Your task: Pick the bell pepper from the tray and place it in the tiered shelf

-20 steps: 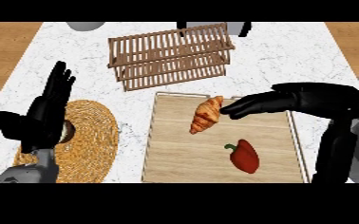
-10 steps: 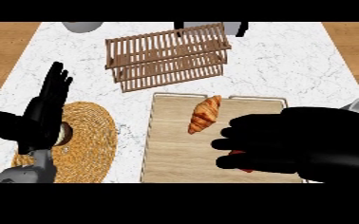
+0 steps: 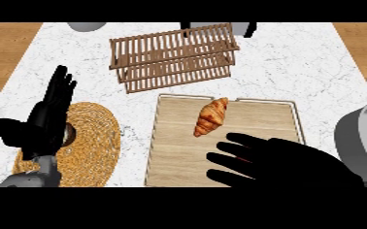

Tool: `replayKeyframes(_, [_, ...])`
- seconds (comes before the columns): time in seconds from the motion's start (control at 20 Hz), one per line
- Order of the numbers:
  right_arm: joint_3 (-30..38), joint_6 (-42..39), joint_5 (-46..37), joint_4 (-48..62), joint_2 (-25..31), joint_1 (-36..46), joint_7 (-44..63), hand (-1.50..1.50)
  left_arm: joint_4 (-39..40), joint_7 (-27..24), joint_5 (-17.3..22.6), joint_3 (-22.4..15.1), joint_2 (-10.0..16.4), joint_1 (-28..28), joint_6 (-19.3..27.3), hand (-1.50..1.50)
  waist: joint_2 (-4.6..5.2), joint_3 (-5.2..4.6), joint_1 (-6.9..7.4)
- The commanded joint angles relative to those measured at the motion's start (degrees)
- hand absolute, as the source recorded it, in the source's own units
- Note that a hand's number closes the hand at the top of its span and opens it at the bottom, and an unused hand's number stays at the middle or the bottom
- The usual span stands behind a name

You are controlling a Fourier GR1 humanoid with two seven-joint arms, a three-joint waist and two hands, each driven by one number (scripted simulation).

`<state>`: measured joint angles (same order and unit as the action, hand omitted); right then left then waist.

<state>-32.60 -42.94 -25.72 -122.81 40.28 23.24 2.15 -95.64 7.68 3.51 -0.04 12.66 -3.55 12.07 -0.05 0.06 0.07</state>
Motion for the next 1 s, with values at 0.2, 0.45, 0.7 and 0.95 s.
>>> replayKeyframes(0.2, [-7.7, 8.6, -21.8, 5.3, 2.1, -5.0, -3.2, -1.5, -0.3, 0.5, -1.2, -0.9, -1.6, -0.1, 0.2, 0.0, 0.04, -0.01, -0.09])
replayKeyframes(0.45, [-3.0, 9.1, -23.9, 11.0, -2.7, -5.6, -9.7, -1.5, 0.3, -1.7, -0.5, 2.3, -0.5, 0.9, -2.4, 0.0, 0.05, -0.06, 0.06])
replayKeyframes(0.7, [-3.4, 11.4, -28.3, 19.0, -7.7, -5.0, -13.3, -1.5, 0.9, -0.2, -1.4, 2.0, -1.6, -0.4, -2.3, 0.0, 0.1, -0.06, 0.18])
replayKeyframes(0.95, [-2.7, 11.4, -33.8, 17.8, -8.8, -7.9, -14.6, -1.5, 3.8, -2.8, -2.7, 3.3, -1.9, -1.8, -3.0, 0.0, 0.08, -0.07, -0.06])
